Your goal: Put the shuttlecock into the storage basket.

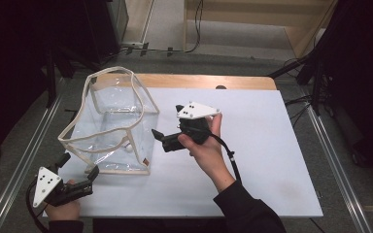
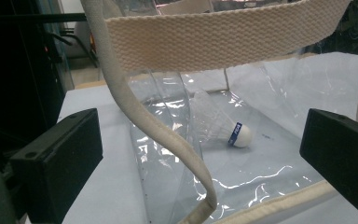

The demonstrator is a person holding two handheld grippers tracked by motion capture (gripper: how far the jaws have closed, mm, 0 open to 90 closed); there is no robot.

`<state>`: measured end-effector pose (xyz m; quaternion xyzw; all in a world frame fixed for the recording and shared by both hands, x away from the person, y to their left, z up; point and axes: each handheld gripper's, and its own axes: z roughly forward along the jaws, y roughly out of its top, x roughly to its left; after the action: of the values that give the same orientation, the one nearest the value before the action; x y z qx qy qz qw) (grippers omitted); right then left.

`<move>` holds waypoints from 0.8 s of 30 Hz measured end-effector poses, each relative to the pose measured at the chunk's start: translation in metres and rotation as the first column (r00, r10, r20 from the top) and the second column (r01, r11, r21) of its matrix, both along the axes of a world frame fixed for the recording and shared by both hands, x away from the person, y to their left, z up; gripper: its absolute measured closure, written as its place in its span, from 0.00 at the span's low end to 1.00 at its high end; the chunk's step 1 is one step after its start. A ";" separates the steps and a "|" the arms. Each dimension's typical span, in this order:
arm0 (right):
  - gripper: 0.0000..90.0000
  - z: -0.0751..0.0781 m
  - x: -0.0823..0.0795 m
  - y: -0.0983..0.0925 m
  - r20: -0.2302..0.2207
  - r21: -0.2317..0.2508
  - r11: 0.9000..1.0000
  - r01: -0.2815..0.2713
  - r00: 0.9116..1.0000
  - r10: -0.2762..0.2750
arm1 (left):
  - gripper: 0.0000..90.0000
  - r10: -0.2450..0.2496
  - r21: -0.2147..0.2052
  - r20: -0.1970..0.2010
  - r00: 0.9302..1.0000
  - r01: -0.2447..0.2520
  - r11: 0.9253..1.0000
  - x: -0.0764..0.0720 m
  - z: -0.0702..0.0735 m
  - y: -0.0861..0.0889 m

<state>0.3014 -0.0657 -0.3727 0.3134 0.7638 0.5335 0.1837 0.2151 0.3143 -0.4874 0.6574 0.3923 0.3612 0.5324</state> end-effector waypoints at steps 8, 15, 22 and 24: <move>0.00 -0.012 -0.002 -0.016 -0.016 0.007 0.999 0.033 0.999 -0.033 | 0.00 0.000 0.003 -0.001 1.000 0.000 1.000 0.000 0.000 0.000; 0.00 -0.022 -0.005 -0.028 -0.025 0.011 0.998 0.057 0.998 -0.056 | 0.00 -0.001 0.006 -0.001 1.000 0.001 1.000 0.000 0.000 0.000; 0.00 -0.031 -0.008 -0.039 -0.028 0.012 0.997 0.075 0.997 -0.075 | 0.00 0.000 0.008 -0.001 1.000 0.000 1.000 0.000 0.000 0.000; 0.00 -0.033 -0.009 -0.043 -0.023 0.017 0.996 0.087 0.996 -0.087 | 0.00 0.000 0.008 -0.002 1.000 0.000 1.000 0.000 0.000 0.000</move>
<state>0.2922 -0.1089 -0.4053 0.3540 0.7466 0.5284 0.1953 0.2150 0.3138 -0.4874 0.6600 0.3911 0.3622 0.5294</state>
